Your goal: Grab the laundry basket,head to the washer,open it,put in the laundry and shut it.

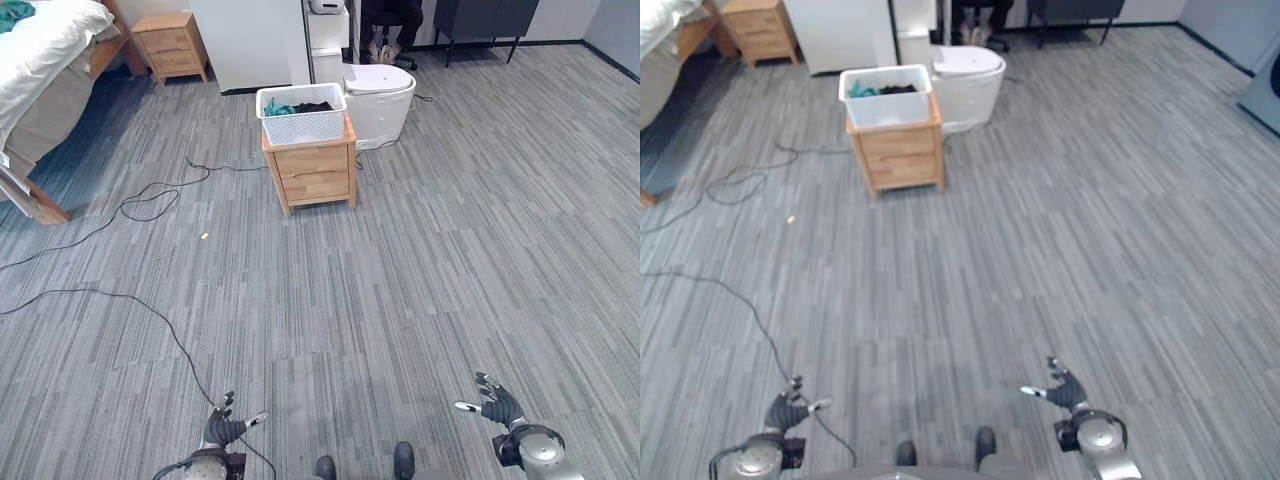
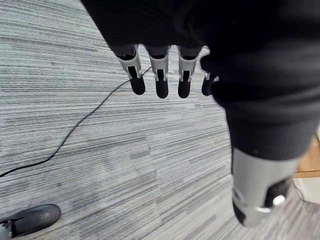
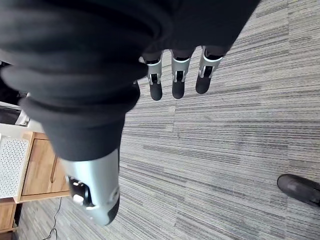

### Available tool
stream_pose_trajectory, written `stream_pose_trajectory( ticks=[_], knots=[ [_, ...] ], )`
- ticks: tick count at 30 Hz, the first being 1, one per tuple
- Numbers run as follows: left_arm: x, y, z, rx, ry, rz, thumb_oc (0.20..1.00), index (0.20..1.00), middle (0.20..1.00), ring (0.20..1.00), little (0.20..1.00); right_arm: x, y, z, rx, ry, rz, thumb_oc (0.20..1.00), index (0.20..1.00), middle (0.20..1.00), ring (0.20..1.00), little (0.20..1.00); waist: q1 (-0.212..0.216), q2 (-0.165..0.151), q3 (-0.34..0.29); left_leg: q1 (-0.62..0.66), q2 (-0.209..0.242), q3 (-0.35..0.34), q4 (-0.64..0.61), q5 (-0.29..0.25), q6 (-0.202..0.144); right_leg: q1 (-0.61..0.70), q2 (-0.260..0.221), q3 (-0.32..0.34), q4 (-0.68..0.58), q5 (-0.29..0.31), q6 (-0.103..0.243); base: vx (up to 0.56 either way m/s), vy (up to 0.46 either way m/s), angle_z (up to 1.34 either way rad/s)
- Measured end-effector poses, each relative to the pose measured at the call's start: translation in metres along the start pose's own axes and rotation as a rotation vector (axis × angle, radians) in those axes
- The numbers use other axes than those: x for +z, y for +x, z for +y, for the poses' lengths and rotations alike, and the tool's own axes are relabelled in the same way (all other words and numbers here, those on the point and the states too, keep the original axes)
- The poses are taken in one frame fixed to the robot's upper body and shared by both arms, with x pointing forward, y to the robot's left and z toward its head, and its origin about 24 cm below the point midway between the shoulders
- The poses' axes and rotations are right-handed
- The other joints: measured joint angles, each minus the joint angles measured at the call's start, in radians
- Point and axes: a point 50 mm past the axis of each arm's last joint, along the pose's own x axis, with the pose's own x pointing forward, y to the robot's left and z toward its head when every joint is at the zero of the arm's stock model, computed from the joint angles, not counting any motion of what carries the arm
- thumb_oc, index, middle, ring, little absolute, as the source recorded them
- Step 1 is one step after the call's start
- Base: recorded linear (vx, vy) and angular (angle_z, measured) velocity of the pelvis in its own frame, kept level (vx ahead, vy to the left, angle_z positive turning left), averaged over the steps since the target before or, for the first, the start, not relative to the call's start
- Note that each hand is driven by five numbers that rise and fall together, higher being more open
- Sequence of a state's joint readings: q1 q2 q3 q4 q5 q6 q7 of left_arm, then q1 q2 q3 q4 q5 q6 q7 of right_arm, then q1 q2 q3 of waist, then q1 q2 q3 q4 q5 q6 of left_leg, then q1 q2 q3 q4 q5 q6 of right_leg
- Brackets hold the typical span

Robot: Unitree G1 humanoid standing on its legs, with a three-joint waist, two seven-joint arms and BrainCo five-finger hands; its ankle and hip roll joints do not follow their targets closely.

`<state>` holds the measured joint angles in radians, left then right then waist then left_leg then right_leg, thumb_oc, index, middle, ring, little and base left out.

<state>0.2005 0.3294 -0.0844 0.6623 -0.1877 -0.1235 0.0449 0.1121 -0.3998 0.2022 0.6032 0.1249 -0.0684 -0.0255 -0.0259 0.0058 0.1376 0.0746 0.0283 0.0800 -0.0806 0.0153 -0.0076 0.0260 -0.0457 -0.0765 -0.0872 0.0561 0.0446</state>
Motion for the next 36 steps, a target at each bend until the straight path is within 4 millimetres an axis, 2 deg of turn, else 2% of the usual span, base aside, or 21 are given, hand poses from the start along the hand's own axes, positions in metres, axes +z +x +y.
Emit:
stream_pose_trajectory(
  ticks=[4, 10, 15, 20, 22, 24, 25, 26, 27, 28, 30, 31, 33, 34, 35, 36],
  knots=[
    [0.01, 0.002, 0.0, 0.007, -0.02, -0.039, 1.0, 1.0, 1.0, 1.0, 1.0, 0.006, 0.002, 0.0, -0.006, 0.013, -0.019, 1.0, 1.0, 1.0, 1.0, 1.0, -0.001, -0.007, 0.009, 0.0, 0.0, 0.009, -0.001, -0.003, 0.0, -0.002, 0.0, 0.003, 0.0, 0.0, 0.001, 0.03, 0.03, -0.02],
    [0.008, 0.002, -0.004, 0.005, -0.031, -0.032, 1.0, 1.0, 1.0, 1.0, 1.0, 0.004, 0.003, 0.009, 0.007, 0.04, -0.009, 1.0, 1.0, 1.0, 1.0, 1.0, 0.001, -0.022, 0.019, 0.0, -0.002, 0.022, -0.006, -0.022, 0.005, -0.008, -0.002, 0.013, 0.0, -0.002, 0.008, 0.05, 0.065, -0.06],
    [0.009, 0.002, -0.001, 0.034, -0.03, -0.034, 1.0, 1.0, 1.0, 1.0, 1.0, 0.006, 0.003, 0.008, -0.003, 0.04, -0.014, 1.0, 1.0, 1.0, 1.0, 1.0, 0.003, -0.036, 0.023, -0.022, -0.011, 0.024, -0.001, -0.027, 0.015, -0.028, -0.009, 0.023, 0.005, -0.001, 0.01, 0.02, 0.092, -0.04],
    [0.017, 0.006, 0.0, 0.042, -0.029, -0.059, 1.0, 1.0, 1.0, 1.0, 1.0, 0.026, 0.009, 0.011, 0.007, 0.04, -0.074, 1.0, 1.0, 1.0, 1.0, 1.0, 0.006, -0.064, 0.045, -0.047, -0.031, 0.044, 0.0, -0.024, 0.027, -0.082, -0.013, 0.033, 0.04, 0.009, 0.017, 0.03, 0.106, -0.09],
    [0.023, 0.008, 0.001, 0.043, -0.026, -0.073, 1.0, 1.0, 1.0, 1.0, 1.0, 0.036, 0.014, 0.013, 0.01, 0.046, -0.103, 1.0, 1.0, 1.0, 1.0, 1.0, 0.007, -0.067, 0.062, -0.053, -0.026, 0.048, 0.001, -0.024, 0.032, -0.126, -0.01, 0.032, 0.106, 0.007, 0.02, 0.1, 0.071, -0.19],
    [0.031, 0.014, 0.001, 0.044, -0.024, -0.091, 1.0, 1.0, 1.0, 1.0, 1.0, 0.049, 0.018, 0.016, 0.016, 0.051, -0.139, 1.0, 1.0, 1.0, 1.0, 1.0, 0.003, -0.061, 0.084, -0.051, -0.013, 0.051, 0.005, -0.029, 0.039, -0.187, -0.009, 0.029, 0.231, -0.002, 0.028, 0.2, 0.052, -0.12],
    [0.035, 0.016, 0.001, 0.045, -0.025, -0.097, 1.0, 1.0, 1.0, 1.0, 1.0, 0.053, 0.019, 0.016, 0.018, 0.051, -0.152, 1.0, 1.0, 1.0, 1.0, 1.0, 0.0, -0.061, 0.096, -0.037, -0.013, 0.051, 0.006, -0.036, 0.045, -0.216, -0.012, 0.028, 0.306, -0.022, 0.034, 0.32, 0.029, -0.05],
    [0.037, 0.016, 0.001, 0.048, -0.026, -0.104, 1.0, 1.0, 1.0, 1.0, 1.0, 0.056, 0.018, 0.017, 0.022, 0.052, -0.167, 1.0, 1.0, 1.0, 1.0, 1.0, 0.0, -0.062, 0.104, -0.007, -0.023, 0.052, 0.001, -0.053, 0.06, -0.258, -0.028, 0.022, 0.418, -0.082, 0.034, 0.36, 0.002, -0.16],
    [0.04, 0.017, 0.004, 0.06, -0.031, -0.112, 1.0, 1.0, 1.0, 1.0, 1.0, 0.056, 0.016, 0.02, 0.031, 0.049, -0.173, 1.0, 1.0, 1.0, 1.0, 1.0, 0.0, -0.078, 0.109, 0.018, -0.04, 0.048, 0.001, -0.078, 0.069, -0.308, -0.024, 0.016, 0.457, -0.088, 0.024, 0.37, -0.017, -0.09],
    [0.037, 0.017, 0.005, 0.069, -0.033, -0.099, 1.0, 1.0, 1.0, 1.0, 1.0, 0.061, 0.016, 0.021, 0.036, 0.048, -0.191, 1.0, 1.0, 1.0, 1.0, 1.0, -0.005, -0.079, 0.11, 0.02, -0.042, 0.044, 0.001, -0.08, 0.072, -0.341, -0.019, 0.009, 0.443, -0.087, 0.026, 0.29, -0.046, -0.03],
    [0.036, 0.017, 0.004, 0.072, -0.036, -0.091, 1.0, 1.0, 1.0, 1.0, 1.0, 0.058, 0.014, 0.023, 0.044, 0.045, -0.187, 1.0, 1.0, 1.0, 1.0, 1.0, -0.014, -0.079, 0.112, 0.033, -0.044, 0.04, 0.001, -0.1, 0.066, -0.394, -0.002, -0.026, 0.367, -0.082, 0.032, 0.34, -0.095, 0.16],
    [0.031, 0.017, 0.004, 0.075, -0.037, -0.073, 1.0, 1.0, 1.0, 1.0, 1.0, 0.055, 0.013, 0.026, 0.056, 0.039, -0.179, 1.0, 1.0, 1.0, 1.0, 1.0, -0.027, -0.08, 0.111, 0.056, -0.045, 0.024, 0.001, -0.121, 0.059, -0.404, 0.004, -0.051, 0.251, -0.074, 0.041, 0.29, -0.101, 0.38],
    [0.028, 0.015, 0.002, 0.072, -0.041, -0.067, 1.0, 1.0, 1.0, 1.0, 1.0, 0.043, 0.009, 0.027, 0.054, 0.044, -0.147, 1.0, 1.0, 1.0, 1.0, 1.0, -0.032, -0.079, 0.111, 0.102, -0.051, -0.007, 0.001, -0.156, 0.049, -0.395, -0.002, -0.061, 0.194, -0.066, 0.044, 0.27, -0.125, 0.59],
    [0.029, 0.015, -0.001, 0.063, -0.042, -0.071, 1.0, 1.0, 1.0, 1.0, 1.0, 0.034, 0.006, 0.027, 0.055, 0.045, -0.118, 1.0, 1.0, 1.0, 1.0, 1.0, -0.032, -0.07, 0.107, 0.122, -0.042, -0.029, 0.001, -0.178, 0.044, -0.376, -0.005, -0.066, 0.198, -0.02, 0.021, 0.31, -0.164, 0.65],
    [0.027, 0.014, -0.005, 0.055, -0.046, -0.064, 1.0, 1.0, 1.0, 1.0, 1.0, 0.028, 0.005, 0.027, 0.053, 0.042, -0.096, 1.0, 1.0, 1.0, 1.0, 1.0, -0.037, -0.051, 0.103, 0.145, -0.019, -0.051, 0.001, -0.194, 0.049, -0.366, 0.007, -0.081, 0.227, 0.001, 0.016, 0.26, -0.144, 0.69],
    [0.022, 0.012, -0.007, 0.045, -0.039, -0.052, 1.0, 1.0, 1.0, 1.0, 1.0, 0.024, 0.005, 0.026, 0.049, 0.04, -0.078, 1.0, 1.0, 1.0, 1.0, 1.0, -0.041, -0.025, 0.1, 0.155, 0.002, -0.068, 0.021, -0.19, 0.029, -0.353, 0.028, -0.081, 0.243, 0.005, 0.011, 0.19, -0.107, 0.58]
  ],
)
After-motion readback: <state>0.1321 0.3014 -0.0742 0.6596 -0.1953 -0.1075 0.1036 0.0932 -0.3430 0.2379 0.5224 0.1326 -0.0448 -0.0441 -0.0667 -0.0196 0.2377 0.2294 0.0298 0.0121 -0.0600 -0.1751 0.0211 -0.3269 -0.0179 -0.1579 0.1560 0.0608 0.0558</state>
